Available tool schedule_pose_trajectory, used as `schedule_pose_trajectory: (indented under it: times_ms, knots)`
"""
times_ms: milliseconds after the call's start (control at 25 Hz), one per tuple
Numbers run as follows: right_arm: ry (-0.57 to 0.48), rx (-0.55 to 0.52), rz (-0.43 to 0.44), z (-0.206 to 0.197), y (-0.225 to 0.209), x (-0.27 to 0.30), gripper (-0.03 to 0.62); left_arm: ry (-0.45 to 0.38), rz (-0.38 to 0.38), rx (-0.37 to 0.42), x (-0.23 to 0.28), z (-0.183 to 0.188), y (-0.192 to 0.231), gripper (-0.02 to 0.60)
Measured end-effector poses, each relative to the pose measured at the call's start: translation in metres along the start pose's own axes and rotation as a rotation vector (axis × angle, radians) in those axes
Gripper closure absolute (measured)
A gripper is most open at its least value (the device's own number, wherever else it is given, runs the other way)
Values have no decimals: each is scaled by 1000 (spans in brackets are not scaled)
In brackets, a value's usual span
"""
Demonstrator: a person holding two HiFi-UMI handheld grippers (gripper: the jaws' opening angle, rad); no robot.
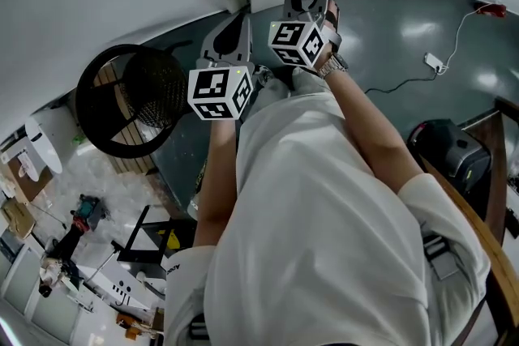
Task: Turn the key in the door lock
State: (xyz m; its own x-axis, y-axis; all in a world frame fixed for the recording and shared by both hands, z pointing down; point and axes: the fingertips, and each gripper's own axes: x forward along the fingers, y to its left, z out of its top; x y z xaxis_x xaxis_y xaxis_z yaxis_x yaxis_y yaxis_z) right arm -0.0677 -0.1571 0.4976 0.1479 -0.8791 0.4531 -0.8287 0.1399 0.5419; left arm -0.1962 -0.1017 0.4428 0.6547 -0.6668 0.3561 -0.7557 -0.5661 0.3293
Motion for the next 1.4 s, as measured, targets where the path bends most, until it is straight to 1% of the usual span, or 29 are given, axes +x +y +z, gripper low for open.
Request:
schedule_pose_trajectory:
  times_ms: [40, 80, 200, 320, 360, 440, 520, 560, 640, 720, 800, 920, 960, 1000, 1080, 1160, 1240, 1320, 1400]
  knots:
    - [8, 75, 56, -1, 1, 1, 449, -1, 6, -1, 0, 1, 1, 572]
    - [8, 147, 111, -1, 2, 1, 429, -3, 11, -2, 1, 2, 1, 572]
    - [-23, 369, 262, 3, 5, -3, 422, -5, 22, -6, 4, 1, 0, 572]
    - [-24, 643, 369, -2, 0, -5, 421, 4, 24, 2, 8, 0, -6, 572]
    - [-21, 708, 395, -3, -2, -5, 419, 6, 23, 6, 10, 1, -8, 572]
    - [-37, 787, 457, -3, -4, -9, 419, 10, 19, 16, 14, 2, -16, 572]
    - [-68, 866, 545, -1, -3, -14, 419, 18, 13, 33, 18, 2, -23, 572]
    - [-81, 924, 591, 0, -2, -16, 415, 22, 11, 42, 21, 2, -27, 572]
    - [-84, 1076, 666, -5, -5, -16, 414, 28, 12, 53, 27, 2, -33, 572]
    - [-66, 1244, 721, -12, -12, -14, 414, 31, 15, 58, 30, 3, -40, 572]
    - [-74, 1381, 793, -14, -18, -15, 414, 39, 21, 64, 32, 2, -47, 572]
    - [-168, 1529, 987, -5, -25, -19, 414, 53, 43, 68, 36, -1, -56, 572]
    - [-178, 1593, 1035, -6, -26, -18, 414, 57, 51, 67, 36, -3, -60, 572]
    - [-164, 1666, 1063, -12, -26, -15, 414, 61, 61, 68, 36, -5, -63, 572]
    - [-115, 1780, 1081, -24, -22, -8, 415, 70, 84, 71, 34, -8, -68, 572]
    - [-72, 1846, 1082, -31, -18, -1, 416, 80, 110, 74, 32, -10, -72, 572]
    - [-52, 1910, 1107, -33, -14, 4, 416, 89, 139, 74, 30, -12, -74, 572]
    - [-50, 1964, 1144, -32, -14, 8, 416, 95, 167, 74, 28, -13, -75, 572]
    - [-63, 1986, 1177, -28, -13, 10, 416, 100, 192, 74, 26, -13, -77, 572]
